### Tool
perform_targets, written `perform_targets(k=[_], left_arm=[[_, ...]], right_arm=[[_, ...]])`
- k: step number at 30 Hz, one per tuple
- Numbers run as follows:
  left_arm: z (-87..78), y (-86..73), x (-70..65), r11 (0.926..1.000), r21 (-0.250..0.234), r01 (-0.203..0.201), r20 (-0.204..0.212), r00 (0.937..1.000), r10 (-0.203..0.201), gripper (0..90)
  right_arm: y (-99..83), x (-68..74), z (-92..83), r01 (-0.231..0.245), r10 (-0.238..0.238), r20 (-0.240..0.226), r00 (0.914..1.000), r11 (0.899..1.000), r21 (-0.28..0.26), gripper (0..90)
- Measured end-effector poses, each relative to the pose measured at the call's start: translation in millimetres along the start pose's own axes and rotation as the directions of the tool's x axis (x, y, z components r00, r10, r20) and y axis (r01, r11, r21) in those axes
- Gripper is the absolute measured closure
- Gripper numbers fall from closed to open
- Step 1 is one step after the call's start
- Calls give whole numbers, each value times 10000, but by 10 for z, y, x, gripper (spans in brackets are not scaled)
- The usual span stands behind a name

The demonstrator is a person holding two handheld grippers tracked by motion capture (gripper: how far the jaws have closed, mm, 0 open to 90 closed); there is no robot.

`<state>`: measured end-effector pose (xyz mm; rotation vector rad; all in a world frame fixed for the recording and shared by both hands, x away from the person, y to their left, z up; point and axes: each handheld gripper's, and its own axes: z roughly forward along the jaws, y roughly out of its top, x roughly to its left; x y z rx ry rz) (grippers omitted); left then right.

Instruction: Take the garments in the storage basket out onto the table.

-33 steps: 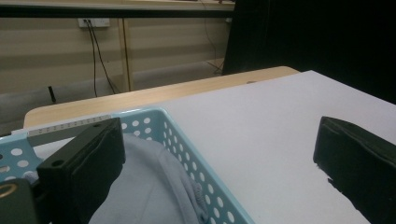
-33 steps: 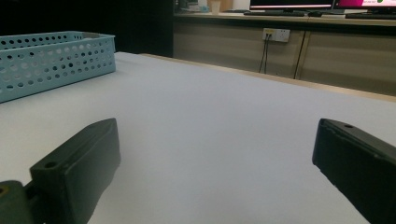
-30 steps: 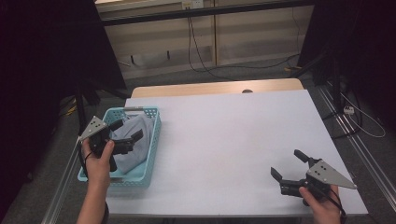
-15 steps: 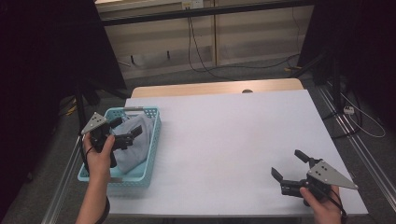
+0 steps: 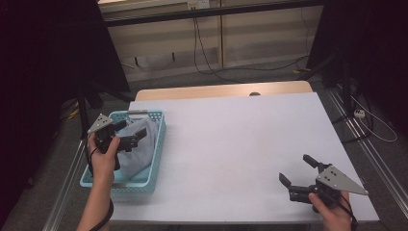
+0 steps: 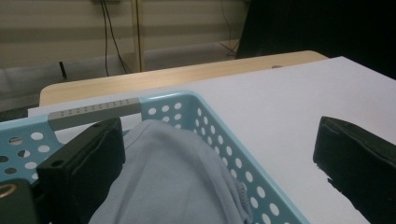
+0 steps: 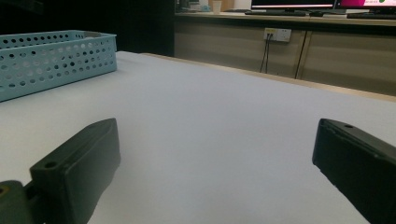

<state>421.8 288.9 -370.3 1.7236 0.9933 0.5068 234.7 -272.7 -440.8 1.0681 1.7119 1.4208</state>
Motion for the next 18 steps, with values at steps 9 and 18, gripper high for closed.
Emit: perform_targets(k=[9,18], left_arm=[[90,-23,38,9997,255,24,-103,9999,-22,26],[177,-44,85,9985,511,-200,-107,9997,205,26]], right_arm=[[0,4,0,19,-19,-56,10000,10000,-11,5],[-1,9,4,28,-28,-81,10000,10000,-4,5]])
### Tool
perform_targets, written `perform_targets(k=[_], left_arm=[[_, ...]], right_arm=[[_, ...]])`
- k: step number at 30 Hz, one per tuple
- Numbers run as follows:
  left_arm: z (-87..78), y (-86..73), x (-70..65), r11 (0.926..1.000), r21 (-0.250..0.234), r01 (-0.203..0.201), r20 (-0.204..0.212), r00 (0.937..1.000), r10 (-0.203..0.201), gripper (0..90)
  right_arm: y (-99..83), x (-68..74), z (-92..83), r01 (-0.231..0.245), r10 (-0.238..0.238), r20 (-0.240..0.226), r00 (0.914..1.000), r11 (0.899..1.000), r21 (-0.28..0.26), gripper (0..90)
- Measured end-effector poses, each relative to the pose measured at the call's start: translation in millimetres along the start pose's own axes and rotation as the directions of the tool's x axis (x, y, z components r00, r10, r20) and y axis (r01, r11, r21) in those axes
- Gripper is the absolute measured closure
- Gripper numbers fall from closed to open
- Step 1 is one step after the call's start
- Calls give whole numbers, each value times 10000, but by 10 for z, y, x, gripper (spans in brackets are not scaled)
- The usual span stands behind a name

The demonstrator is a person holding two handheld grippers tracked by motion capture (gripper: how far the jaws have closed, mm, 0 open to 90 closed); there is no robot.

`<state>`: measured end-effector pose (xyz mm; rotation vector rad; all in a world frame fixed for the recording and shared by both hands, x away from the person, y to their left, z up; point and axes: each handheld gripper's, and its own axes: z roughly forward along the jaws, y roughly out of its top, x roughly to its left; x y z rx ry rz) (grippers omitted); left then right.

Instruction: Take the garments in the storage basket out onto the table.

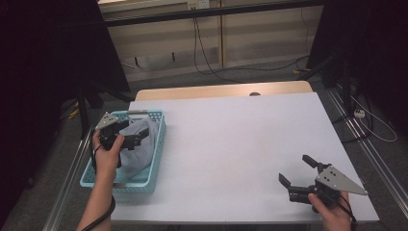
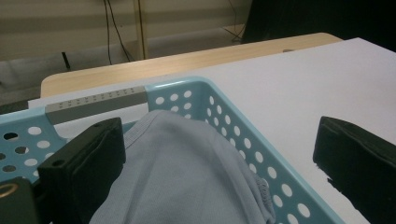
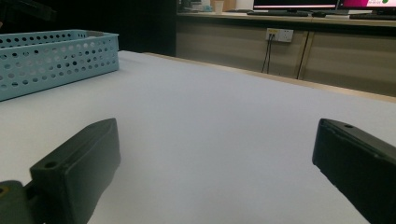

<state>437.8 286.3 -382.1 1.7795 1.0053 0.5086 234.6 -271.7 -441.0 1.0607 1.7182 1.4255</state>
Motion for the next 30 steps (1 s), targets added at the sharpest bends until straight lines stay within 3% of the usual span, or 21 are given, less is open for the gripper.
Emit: perform_targets(k=[10,30], left_arm=[[113,-48,75,9996,231,168,28,9999,-168,29],[306,-120,222,9913,1284,290,-386,9990,-242,32]], right_arm=[[-4,0,3,-18,18,35,10000,10000,21,5],[-11,-3,5,-46,46,50,10000,10000,24,5]])
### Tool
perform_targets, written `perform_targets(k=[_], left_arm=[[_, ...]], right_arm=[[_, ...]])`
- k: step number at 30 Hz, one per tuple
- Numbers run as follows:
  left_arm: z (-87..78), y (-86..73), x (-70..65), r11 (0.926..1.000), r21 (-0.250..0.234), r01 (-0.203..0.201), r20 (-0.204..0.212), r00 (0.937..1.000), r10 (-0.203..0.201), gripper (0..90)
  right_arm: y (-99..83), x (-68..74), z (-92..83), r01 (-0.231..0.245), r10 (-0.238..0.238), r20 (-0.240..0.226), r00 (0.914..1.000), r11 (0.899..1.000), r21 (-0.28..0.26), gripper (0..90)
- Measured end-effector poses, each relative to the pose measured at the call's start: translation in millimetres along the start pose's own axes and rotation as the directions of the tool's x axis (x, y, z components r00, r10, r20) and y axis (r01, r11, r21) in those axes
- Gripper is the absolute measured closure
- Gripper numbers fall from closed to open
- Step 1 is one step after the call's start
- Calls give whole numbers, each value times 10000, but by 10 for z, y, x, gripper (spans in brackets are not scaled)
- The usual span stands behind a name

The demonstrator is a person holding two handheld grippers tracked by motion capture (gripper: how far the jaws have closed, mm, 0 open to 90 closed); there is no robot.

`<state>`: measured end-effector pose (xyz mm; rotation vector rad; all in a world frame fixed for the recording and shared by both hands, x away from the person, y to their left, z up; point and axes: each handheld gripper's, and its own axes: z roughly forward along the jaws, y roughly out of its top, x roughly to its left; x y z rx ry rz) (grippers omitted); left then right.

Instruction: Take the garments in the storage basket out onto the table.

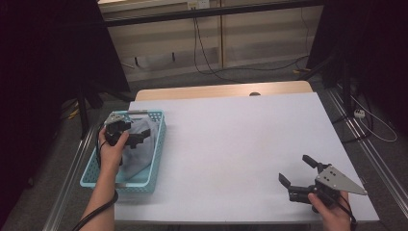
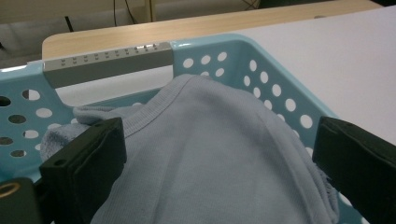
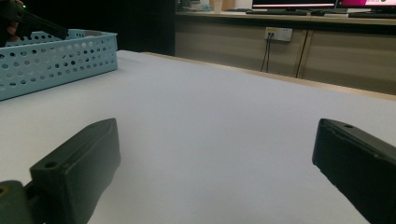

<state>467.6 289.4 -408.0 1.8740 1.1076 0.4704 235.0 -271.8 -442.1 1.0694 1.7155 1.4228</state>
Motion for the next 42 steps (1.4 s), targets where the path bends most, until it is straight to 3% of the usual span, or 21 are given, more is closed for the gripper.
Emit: perform_targets(k=[15,19,25,28,32,38,42], left_arm=[[189,21,10,9928,1102,-460,46,9989,458,24],[208,10,28,9918,1175,-506,99,9987,498,20],[258,-38,38,9917,1257,-253,102,9997,242,7],[285,-58,29,9885,1448,-432,-10,9990,438,0],[315,-96,57,9893,1450,-157,109,9998,143,0],[369,-116,44,9859,1633,-357,-120,9992,382,0],[384,-130,46,9855,1669,-308,-97,9994,329,1]], right_arm=[[-11,-11,5,-69,69,24,10000,10000,26,5],[-13,-10,5,-81,81,18,10000,10000,34,5],[-14,-8,4,-81,81,14,10000,10000,41,7],[-13,-8,3,-72,72,4,10000,10000,38,7],[-14,-2,5,-61,61,4,10000,10000,75,9],[-8,2,-12,-24,24,-5,10000,10000,34,9],[-7,6,-1,-6,6,-44,10000,10000,35,9]])
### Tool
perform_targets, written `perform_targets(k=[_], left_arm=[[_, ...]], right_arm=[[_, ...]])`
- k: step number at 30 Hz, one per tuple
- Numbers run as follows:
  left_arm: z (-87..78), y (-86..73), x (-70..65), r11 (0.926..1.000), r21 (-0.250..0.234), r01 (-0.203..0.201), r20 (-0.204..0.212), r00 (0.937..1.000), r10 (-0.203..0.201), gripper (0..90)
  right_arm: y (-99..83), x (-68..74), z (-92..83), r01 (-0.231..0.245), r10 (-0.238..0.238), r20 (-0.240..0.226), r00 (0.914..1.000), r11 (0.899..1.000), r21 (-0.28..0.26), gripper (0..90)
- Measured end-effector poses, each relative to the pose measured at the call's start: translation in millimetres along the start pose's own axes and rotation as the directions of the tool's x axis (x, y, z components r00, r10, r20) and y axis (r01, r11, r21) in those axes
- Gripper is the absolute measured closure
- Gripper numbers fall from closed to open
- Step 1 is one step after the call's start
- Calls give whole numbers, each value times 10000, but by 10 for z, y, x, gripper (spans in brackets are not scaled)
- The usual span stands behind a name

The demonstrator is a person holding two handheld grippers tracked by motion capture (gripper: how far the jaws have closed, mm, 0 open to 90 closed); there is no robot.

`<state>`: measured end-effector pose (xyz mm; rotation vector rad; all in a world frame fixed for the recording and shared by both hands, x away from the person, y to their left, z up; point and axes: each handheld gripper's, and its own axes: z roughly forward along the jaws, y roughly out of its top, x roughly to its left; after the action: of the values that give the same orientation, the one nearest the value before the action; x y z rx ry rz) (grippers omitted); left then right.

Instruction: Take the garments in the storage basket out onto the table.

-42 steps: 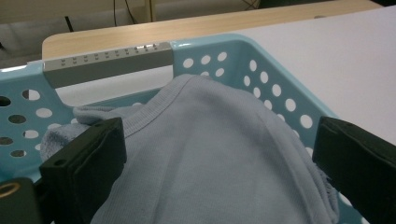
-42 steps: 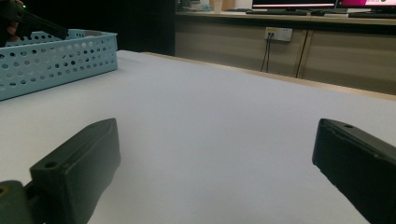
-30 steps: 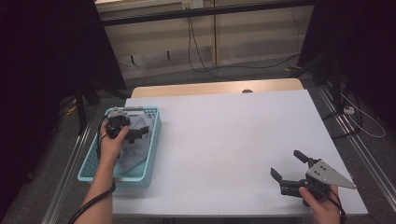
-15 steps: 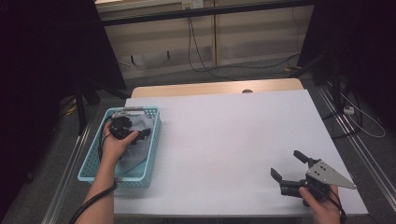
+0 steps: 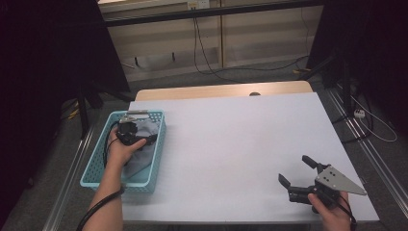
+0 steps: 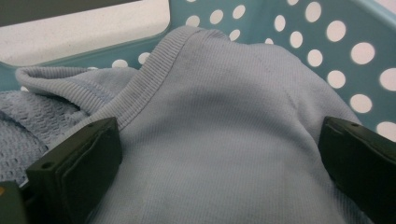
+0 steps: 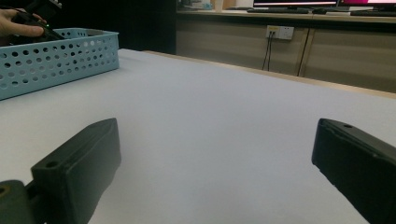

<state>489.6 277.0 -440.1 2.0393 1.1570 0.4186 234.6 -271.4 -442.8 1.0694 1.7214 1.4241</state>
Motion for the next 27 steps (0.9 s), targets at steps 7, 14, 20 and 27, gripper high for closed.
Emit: perform_targets(k=[7,14,20,27], left_arm=[[25,-1,-23,9999,153,1,-210,9998,2,1],[51,8,-40,9990,423,150,-288,9995,-138,2],[55,9,-19,9978,569,353,-119,9993,-347,21],[44,26,-18,9952,943,261,-154,9996,-247,72]], right_arm=[[0,8,-1,3,-3,-93,10000,10000,-9,9],[-1,3,10,-78,78,-41,10000,10000,3,9],[-5,7,34,-112,112,-143,9998,9999,23,9],[5,20,83,-127,128,-203,9997,9999,35,9]])
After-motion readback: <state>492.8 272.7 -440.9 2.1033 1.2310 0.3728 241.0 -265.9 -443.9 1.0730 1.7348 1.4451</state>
